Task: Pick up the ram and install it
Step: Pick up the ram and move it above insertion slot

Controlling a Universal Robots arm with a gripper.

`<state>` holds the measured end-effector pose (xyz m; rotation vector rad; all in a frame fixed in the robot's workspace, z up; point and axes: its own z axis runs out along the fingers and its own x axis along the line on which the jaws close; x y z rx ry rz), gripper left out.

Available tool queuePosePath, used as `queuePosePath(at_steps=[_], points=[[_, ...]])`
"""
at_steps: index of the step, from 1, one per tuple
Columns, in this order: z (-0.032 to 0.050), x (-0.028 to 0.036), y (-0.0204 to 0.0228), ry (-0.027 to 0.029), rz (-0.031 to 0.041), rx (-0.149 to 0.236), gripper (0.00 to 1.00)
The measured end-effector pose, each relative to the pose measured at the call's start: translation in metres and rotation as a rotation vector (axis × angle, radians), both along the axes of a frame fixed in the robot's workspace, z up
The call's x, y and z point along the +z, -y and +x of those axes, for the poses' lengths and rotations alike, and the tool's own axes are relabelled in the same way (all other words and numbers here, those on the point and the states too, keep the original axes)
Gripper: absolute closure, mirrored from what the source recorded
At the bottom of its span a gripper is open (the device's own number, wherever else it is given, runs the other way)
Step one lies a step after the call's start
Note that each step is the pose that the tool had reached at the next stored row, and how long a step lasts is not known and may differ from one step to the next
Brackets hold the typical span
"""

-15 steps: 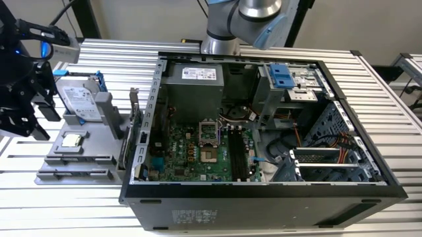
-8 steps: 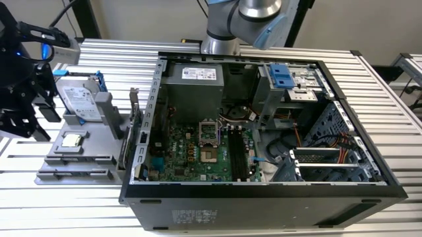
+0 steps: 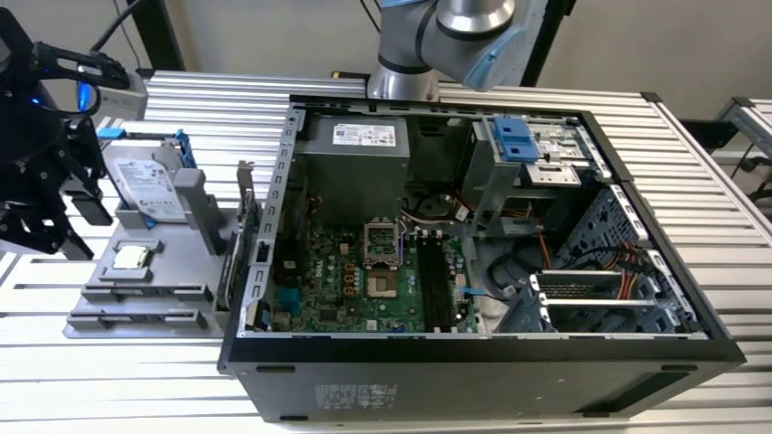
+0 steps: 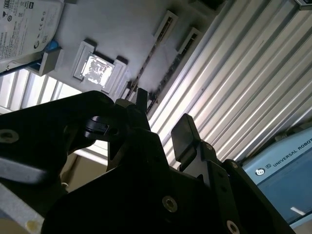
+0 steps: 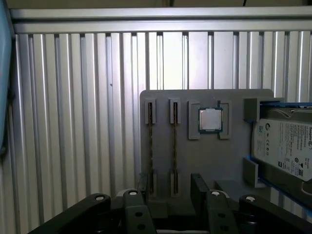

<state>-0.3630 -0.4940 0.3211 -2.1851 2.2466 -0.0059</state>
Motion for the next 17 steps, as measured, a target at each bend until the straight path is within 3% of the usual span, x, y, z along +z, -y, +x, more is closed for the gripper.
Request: queuePosePath(at_steps=[17], points=[[0.0000,-0.0101,0.0000,0.0000,-0.0003,0.000,0.00]])
